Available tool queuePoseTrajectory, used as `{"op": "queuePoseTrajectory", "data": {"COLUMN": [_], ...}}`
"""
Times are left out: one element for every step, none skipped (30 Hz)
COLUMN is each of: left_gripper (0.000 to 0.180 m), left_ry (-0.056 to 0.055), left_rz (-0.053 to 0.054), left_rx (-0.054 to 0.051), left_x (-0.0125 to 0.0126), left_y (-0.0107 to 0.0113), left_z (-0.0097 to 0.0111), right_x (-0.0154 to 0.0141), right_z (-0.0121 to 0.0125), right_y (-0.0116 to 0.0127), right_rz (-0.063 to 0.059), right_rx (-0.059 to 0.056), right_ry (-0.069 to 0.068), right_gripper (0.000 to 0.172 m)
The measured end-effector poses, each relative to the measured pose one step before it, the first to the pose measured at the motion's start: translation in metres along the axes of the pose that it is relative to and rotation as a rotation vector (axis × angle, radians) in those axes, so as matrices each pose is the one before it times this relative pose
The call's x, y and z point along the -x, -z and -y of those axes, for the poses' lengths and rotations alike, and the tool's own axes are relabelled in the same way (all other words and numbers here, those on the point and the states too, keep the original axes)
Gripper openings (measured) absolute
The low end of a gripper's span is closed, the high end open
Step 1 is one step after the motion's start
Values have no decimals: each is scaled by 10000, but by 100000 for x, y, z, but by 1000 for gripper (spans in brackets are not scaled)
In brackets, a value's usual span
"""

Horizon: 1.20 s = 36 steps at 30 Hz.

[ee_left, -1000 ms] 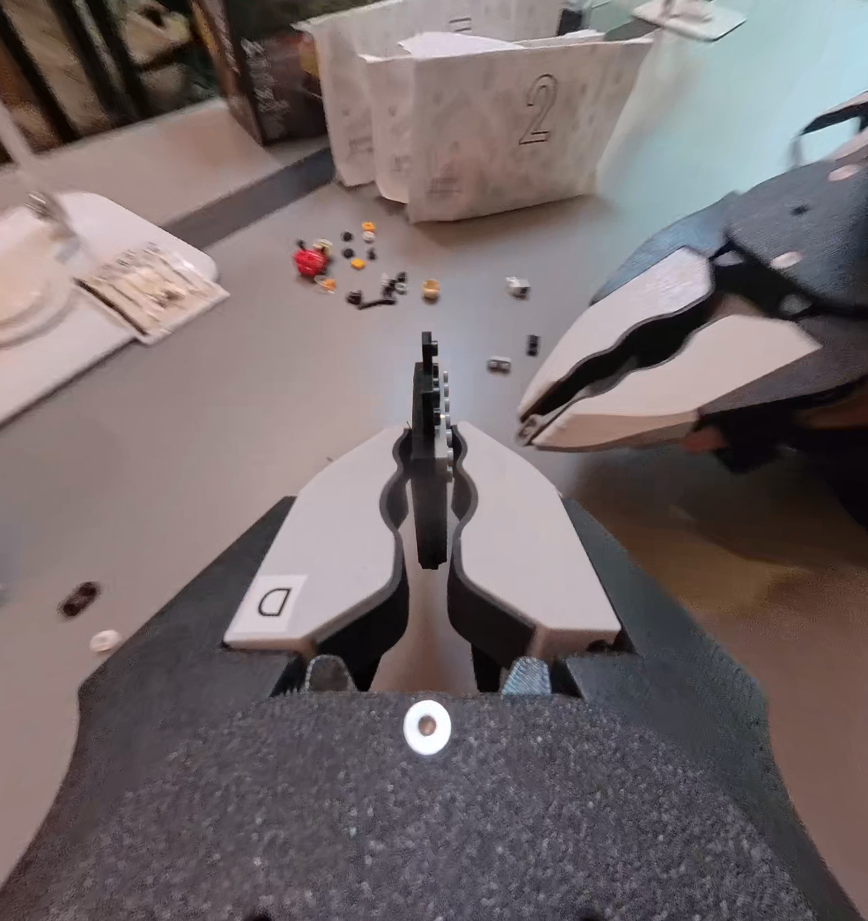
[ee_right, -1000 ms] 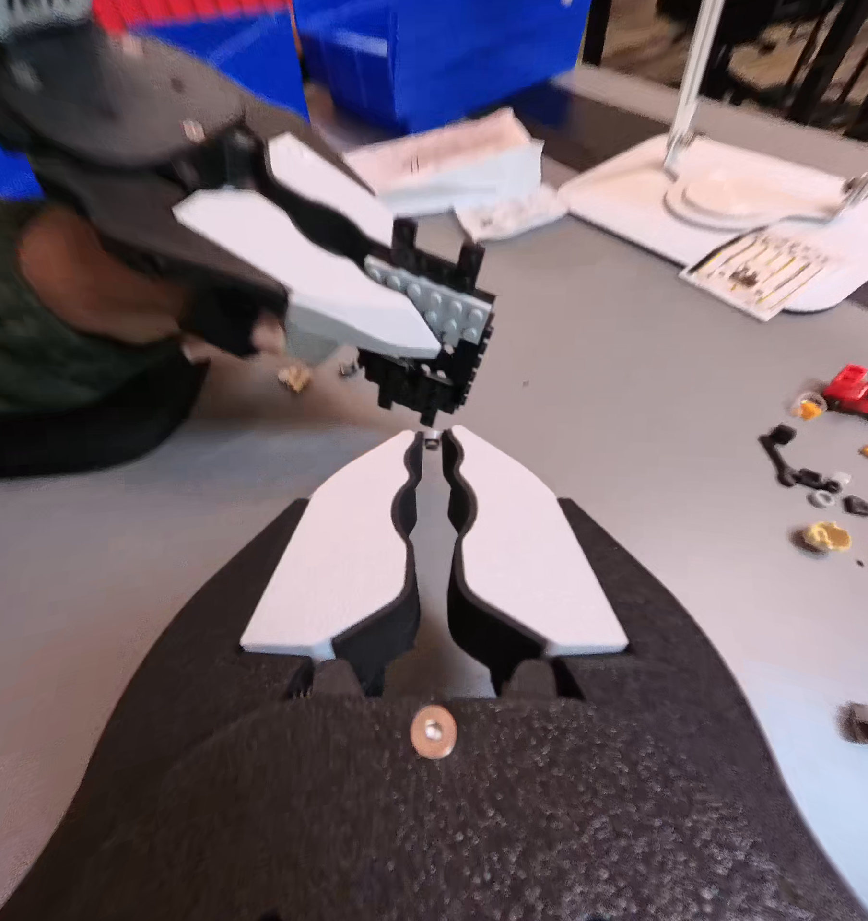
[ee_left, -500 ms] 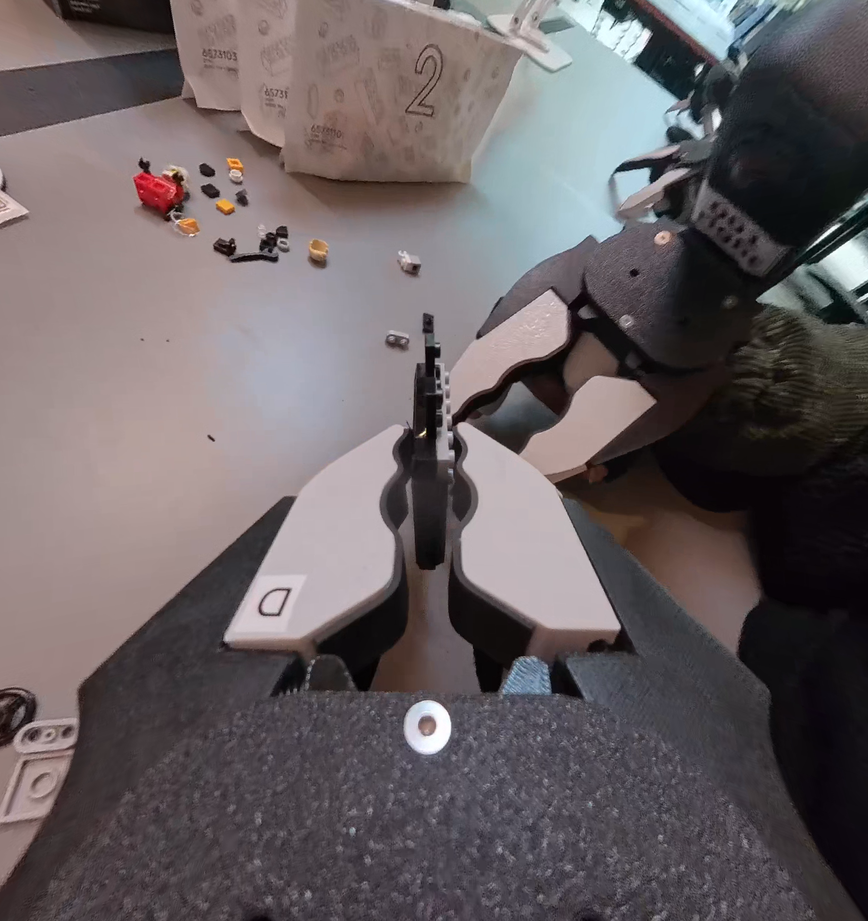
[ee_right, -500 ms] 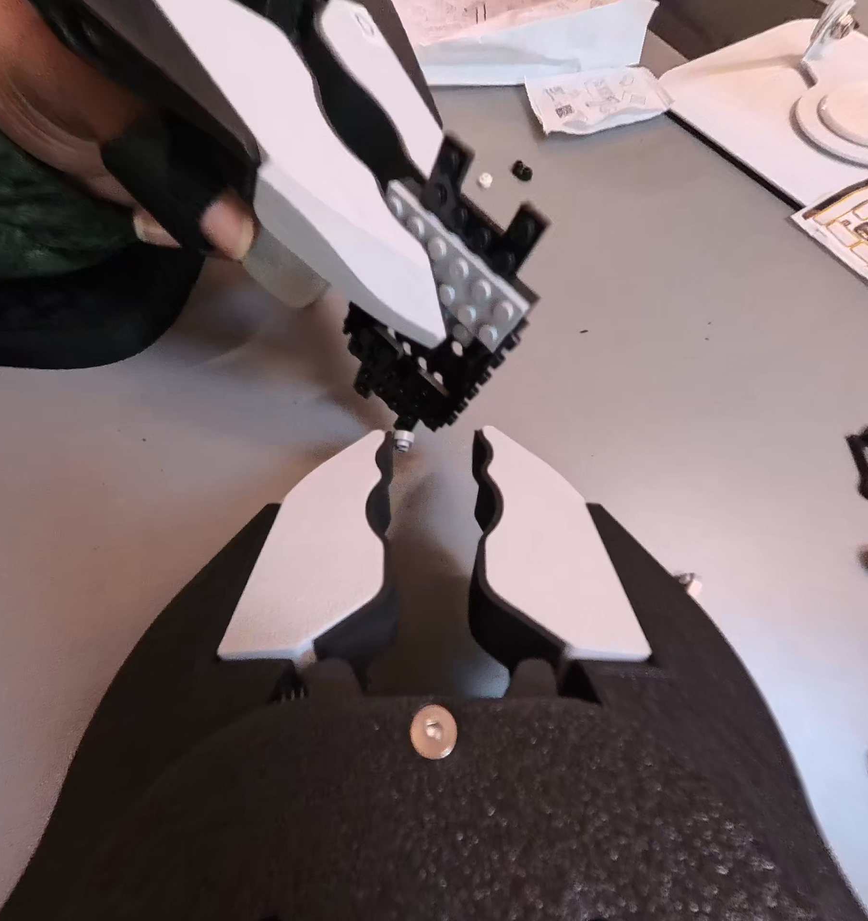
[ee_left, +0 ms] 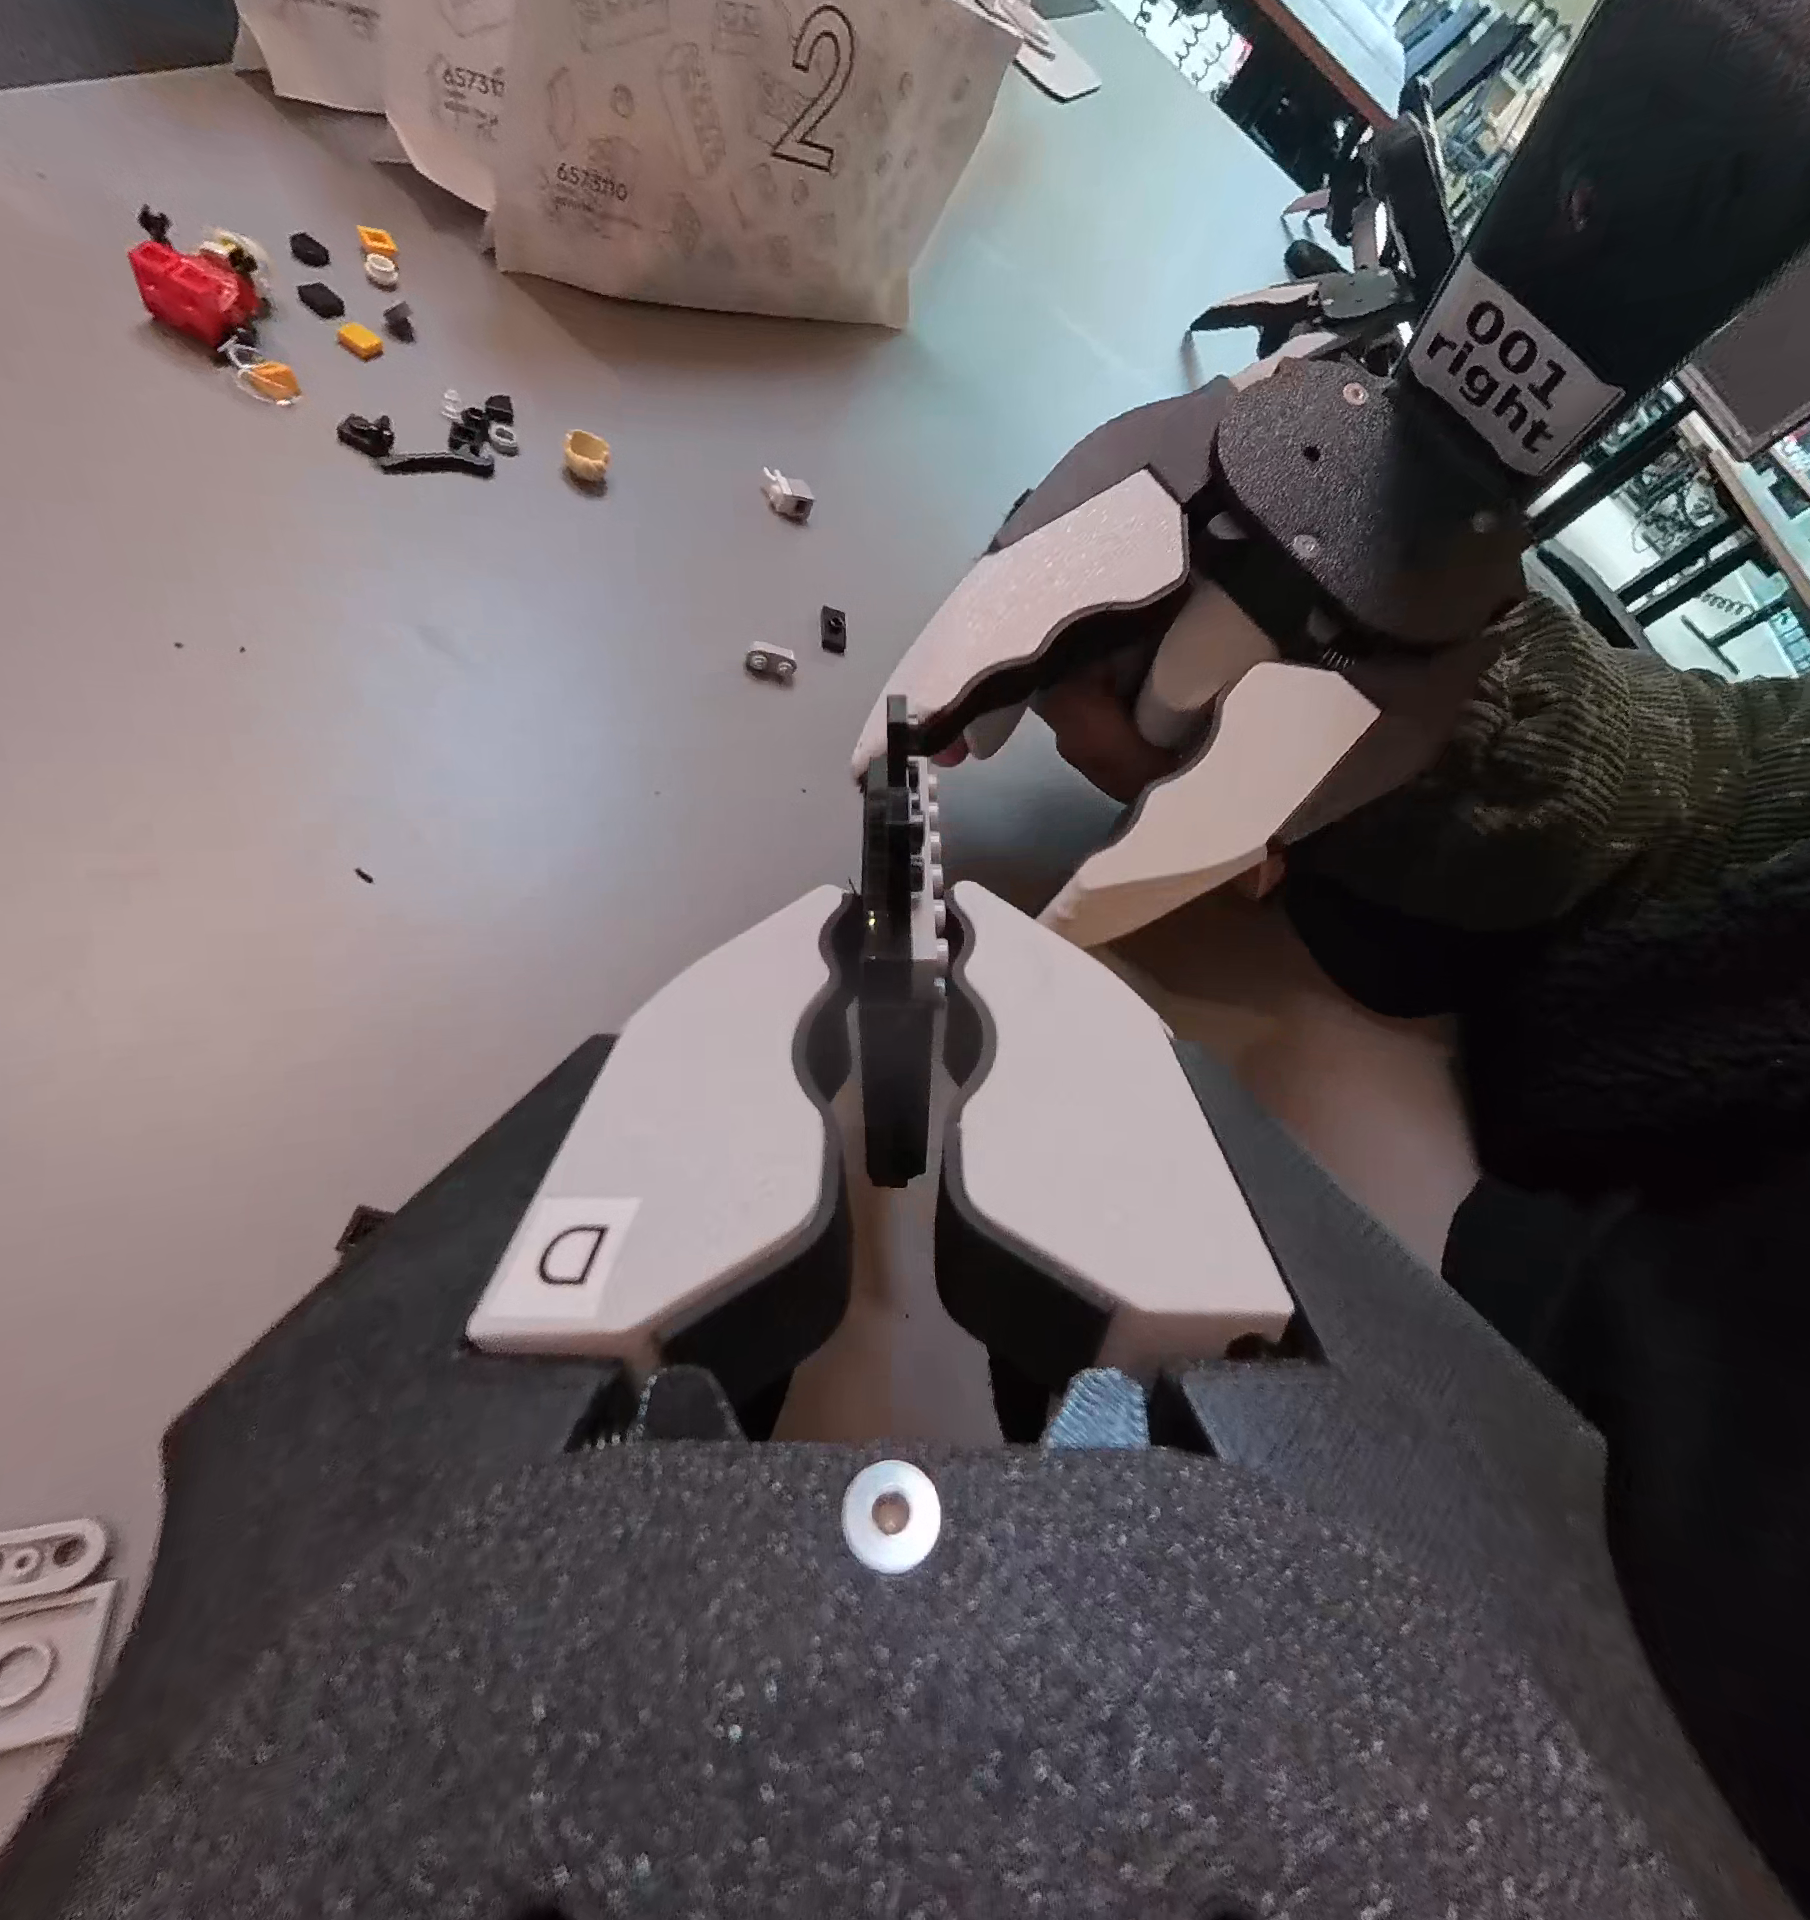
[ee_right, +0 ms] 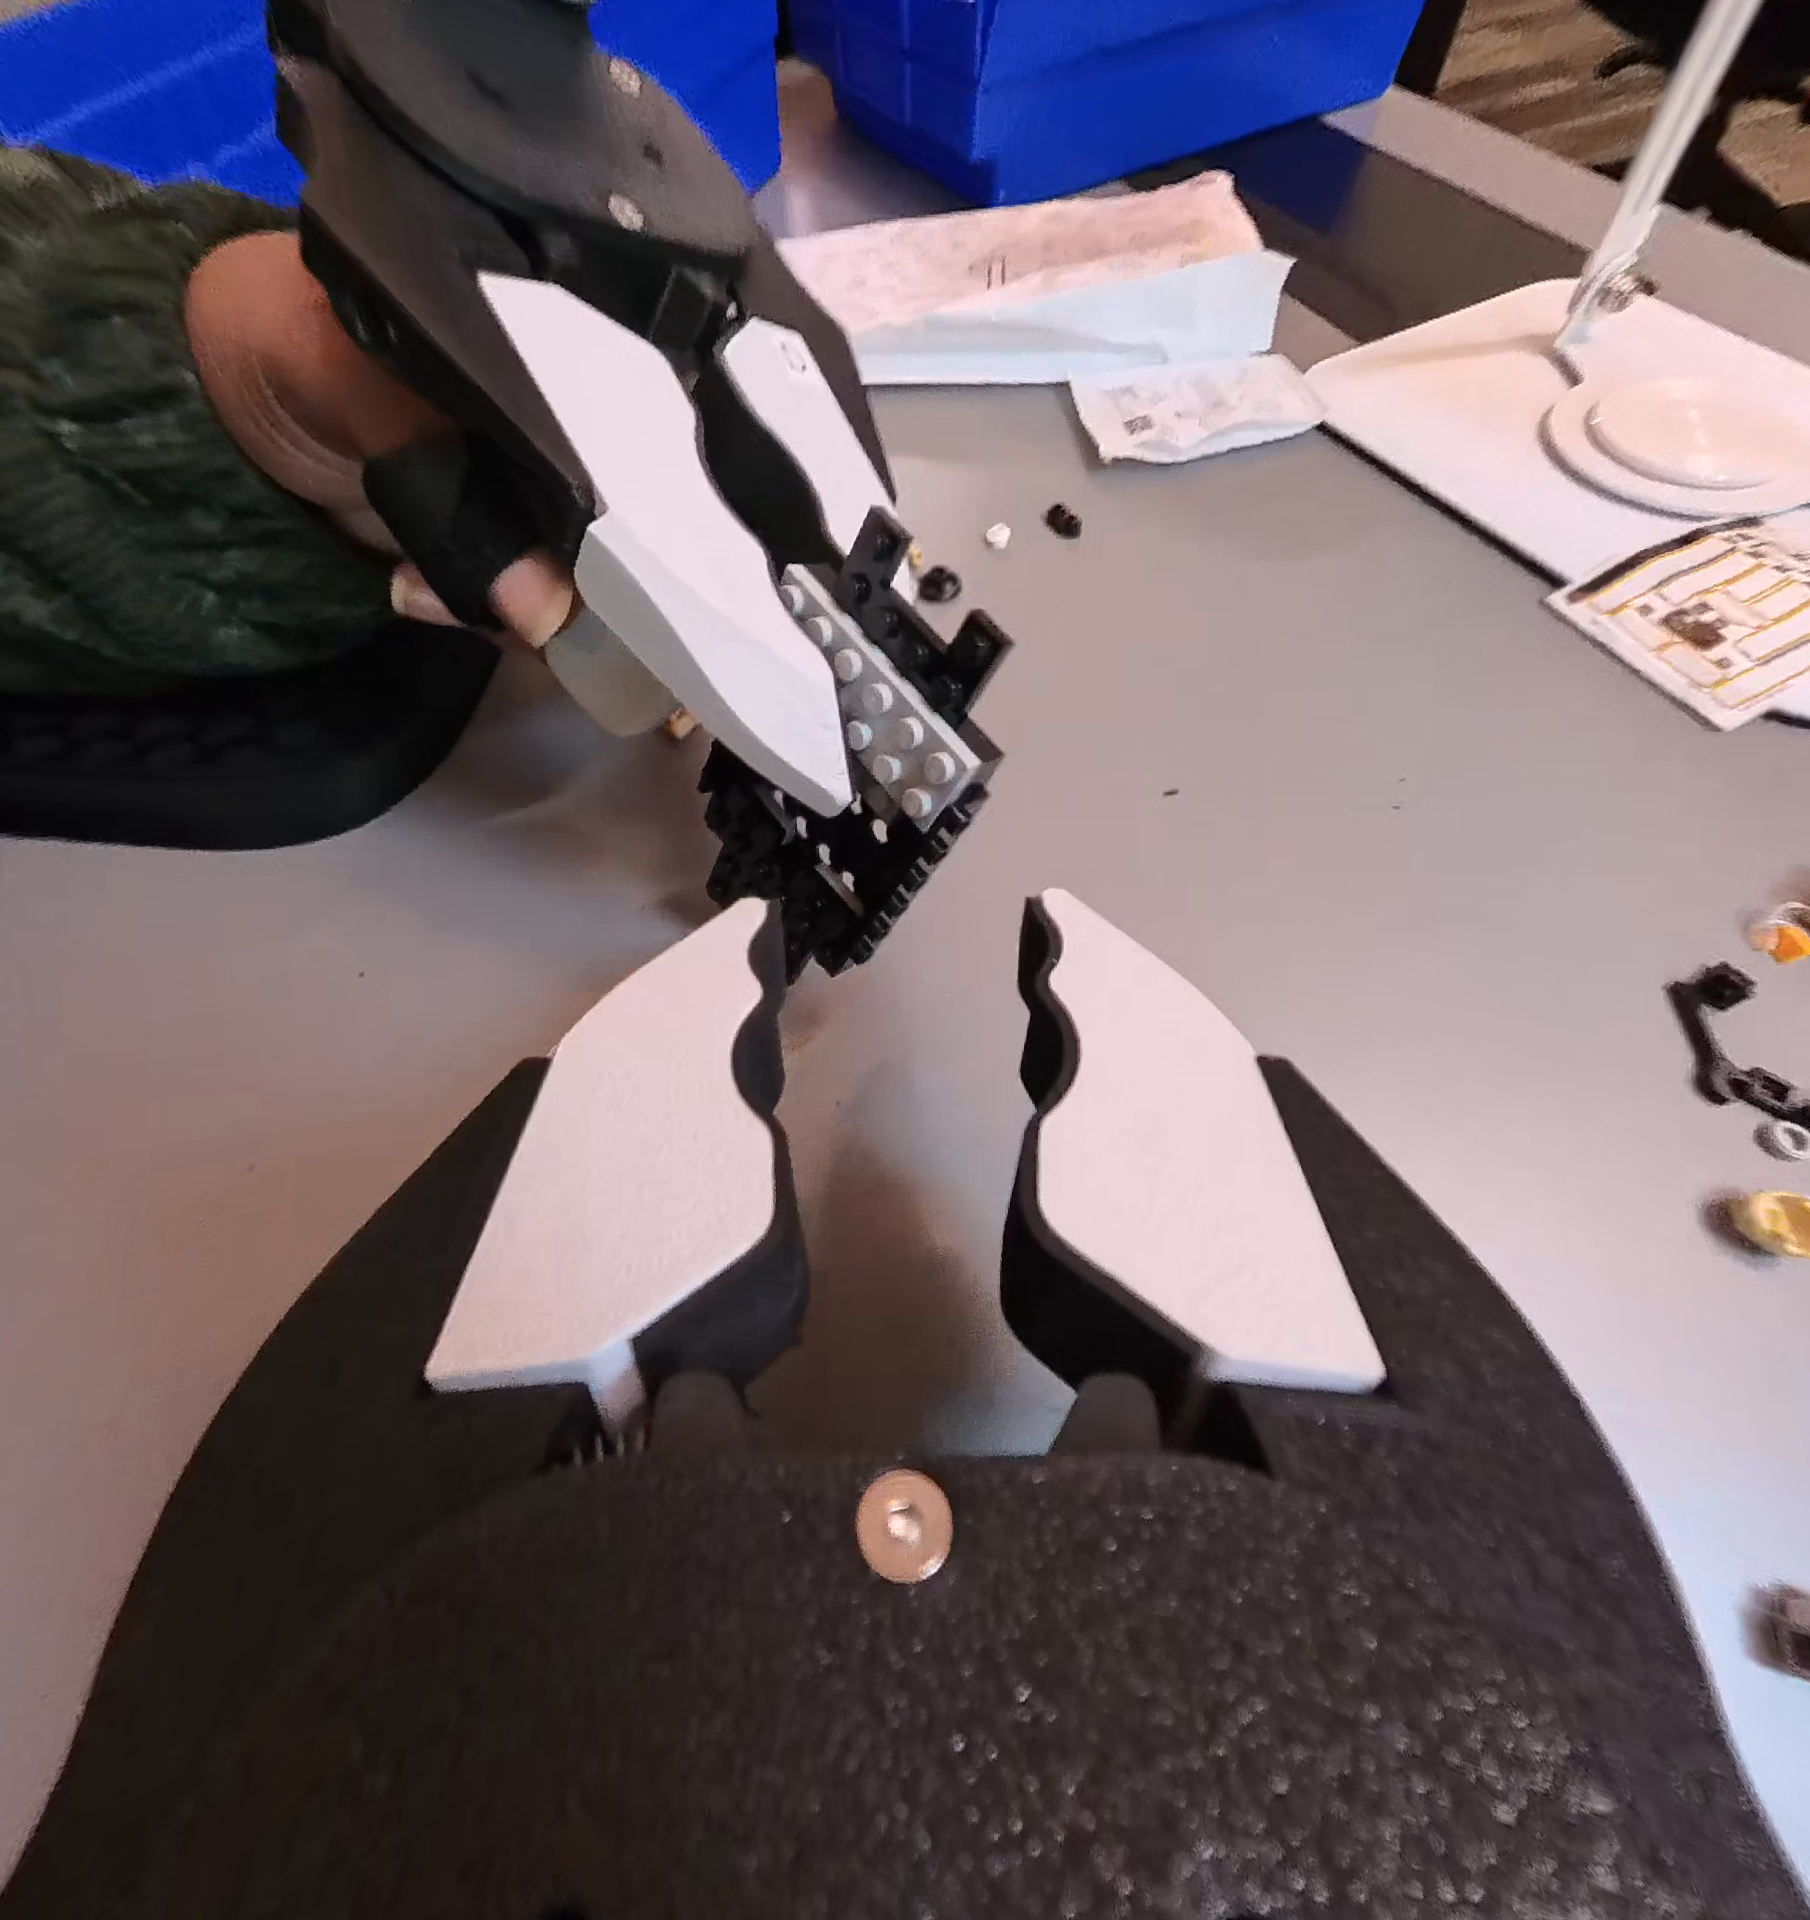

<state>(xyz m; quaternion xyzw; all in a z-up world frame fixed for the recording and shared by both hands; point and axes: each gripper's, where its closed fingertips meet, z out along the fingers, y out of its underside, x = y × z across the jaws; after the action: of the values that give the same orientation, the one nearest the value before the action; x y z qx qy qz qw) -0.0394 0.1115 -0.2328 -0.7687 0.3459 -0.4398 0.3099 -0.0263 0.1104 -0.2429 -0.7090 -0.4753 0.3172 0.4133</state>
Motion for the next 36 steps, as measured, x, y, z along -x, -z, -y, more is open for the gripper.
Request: {"op": "queuePoseTrajectory", "data": {"left_gripper": [13,13,13,13,13,13,13,13,13,13,13,13,13,13,14,17,21,26,29,29,29,29,29,27,21,18,19,19,19,18,17,15,13,12,12,12], "left_ry": [65,84,105,96,82,81,65,63,65,70,76,80,74,89,10,-97,-200,-307,-371,-362,-342,-347,-304,-292,-273,-297,-270,-187,-106,-43,-32,-101,-181,-177,-126,-83], "left_rz": [17,-44,-110,-178,-231,-234,-239,-232,-233,-232,-197,-197,-234,-239,-159,-195,-106,20,44,22,18,-5,12,-8,42,185,337,376,449,457,433,537,551,418,261,262], "left_rx": [-45,-54,-53,-37,-28,-30,-42,-45,-36,-32,-55,-55,-44,-112,-105,-101,-110,-106,-32,21,4,-23,-54,-121,-125,-129,-1,101,107,83,115,119,140,141,108,122], "left_x": [119,34,-48,-153,-260,-279,-299,-303,-320,-321,-277,-273,-318,-340,-235,-344,-294,-163,-185,-237,-259,-320,-315,-392,-357,-181,67,194,345,395,399,557,613,463,255,242], "left_y": [74,52,31,12,-1,-17,-7,-10,-20,-39,-46,-48,-38,24,48,43,28,8,-25,-76,-131,-168,-183,-172,-131,-76,-65,-64,-45,-53,-56,14,47,75,51,7], "left_z": [47,61,48,33,30,31,35,56,43,35,63,55,41,157,163,179,202,200,87,28,39,73,127,254,292,317,188,35,-22,-34,-82,-80,-116,-104,-96,-133], "right_x": [-237,-193,-148,-45,74,186,271,279,334,406,394,322,299,0,-25,12,-63,-107,56,105,140,103,161,206,122,38,-84,-222,-269,-271,-275,-318,-321,-338,-404,-235], "right_z": [187,127,112,123,128,163,155,103,64,69,49,4,-37,92,418,586,742,822,735,580,420,319,271,277,307,307,223,93,75,91,94,88,25,-52,-4,118], "right_y": [196,162,125,71,32,-5,-4,-11,-3,-36,-68,-84,-18,96,245,351,415,464,434,334,210,119,69,46,44,68,65,28,9,-14,-16,15,35,22,18,5], "right_rz": [-25,-7,2,45,104,177,239,257,292,334,296,231,195,-21,-47,29,24,18,142,215,266,261,315,357,306,269,191,57,-47,-116,-172,-243,-263,-327,-450,-413], "right_rx": [-142,-113,-111,-106,-101,-125,-129,-97,-74,-70,-66,-35,7,-51,-238,-310,-414,-497,-453,-355,-284,-263,-284,-298,-325,-311,-247,-155,-147,-118,-73,-45,15,88,74,14], "right_ry": [-125,-126,-117,-124,-145,-172,-198,-198,-163,-140,-146,-130,-44,89,97,13,-71,-102,-118,-226,-337,-433,-499,-527,-535,-535,-517,-377,-237,-110,5,85,167,260,407,543], "right_gripper": [43,43,43,42,42,42,42,42,40,38,37,31,19,14,12,11,11,11,11,11,11,11,11,11,11,11,10,11,11,11,12,13,14,15,19,25]}}
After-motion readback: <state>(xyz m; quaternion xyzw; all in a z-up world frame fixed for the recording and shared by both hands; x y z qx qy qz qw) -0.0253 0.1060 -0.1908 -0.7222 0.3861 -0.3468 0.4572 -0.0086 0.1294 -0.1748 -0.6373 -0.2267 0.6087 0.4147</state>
